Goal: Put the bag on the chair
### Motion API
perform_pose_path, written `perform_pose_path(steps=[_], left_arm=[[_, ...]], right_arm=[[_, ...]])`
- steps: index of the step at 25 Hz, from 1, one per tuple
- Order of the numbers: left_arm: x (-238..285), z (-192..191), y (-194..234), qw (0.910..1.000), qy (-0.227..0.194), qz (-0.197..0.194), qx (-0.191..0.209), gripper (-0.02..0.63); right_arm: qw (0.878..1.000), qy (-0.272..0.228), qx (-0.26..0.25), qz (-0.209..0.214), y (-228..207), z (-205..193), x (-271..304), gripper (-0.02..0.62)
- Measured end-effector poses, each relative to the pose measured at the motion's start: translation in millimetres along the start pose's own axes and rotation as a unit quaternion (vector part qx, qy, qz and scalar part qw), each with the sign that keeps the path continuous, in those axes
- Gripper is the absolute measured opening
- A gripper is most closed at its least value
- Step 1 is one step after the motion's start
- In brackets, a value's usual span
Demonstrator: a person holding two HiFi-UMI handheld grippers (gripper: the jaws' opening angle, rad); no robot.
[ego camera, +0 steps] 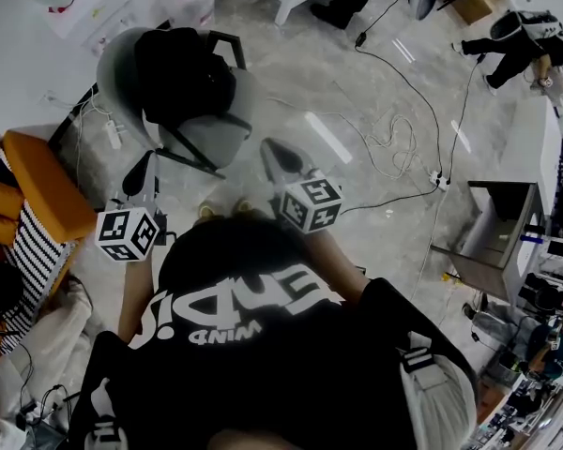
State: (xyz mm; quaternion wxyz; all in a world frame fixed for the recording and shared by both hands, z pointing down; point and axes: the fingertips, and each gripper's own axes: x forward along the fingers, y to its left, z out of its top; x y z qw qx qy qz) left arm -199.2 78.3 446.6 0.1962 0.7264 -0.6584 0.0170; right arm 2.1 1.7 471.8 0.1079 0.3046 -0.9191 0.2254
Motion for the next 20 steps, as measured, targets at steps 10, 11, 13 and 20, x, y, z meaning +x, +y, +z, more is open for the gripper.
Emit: perform_pose_path(steps=[10,11,13,20], left_arm=[[1.4,2.7,3.3,1.0,0.003,-0.005,-0.002,0.002],[1.8,2.5,3.8,1.0,0.004,-0.004,-0.003,0.002],[2.2,1.7,4.8,1.0,0.006,-0.001,-0.005,0.002],[5.6,-2.1,2.3,0.9999,0.013,0.006,-0.004,0.002]], right_arm=[[1.0,0.001,0.004,0.003,8.9,-1.0,4.4,0.002],[1.0,0.0,0.004,0.003,8.6,-0.7,4.3,0.002],[1.0,0.0,0.004,0.004,7.6,-0.3,3.8,0.002],[1.0,0.001,0.005,0.006,1.1,1.6,0.6,0.002]])
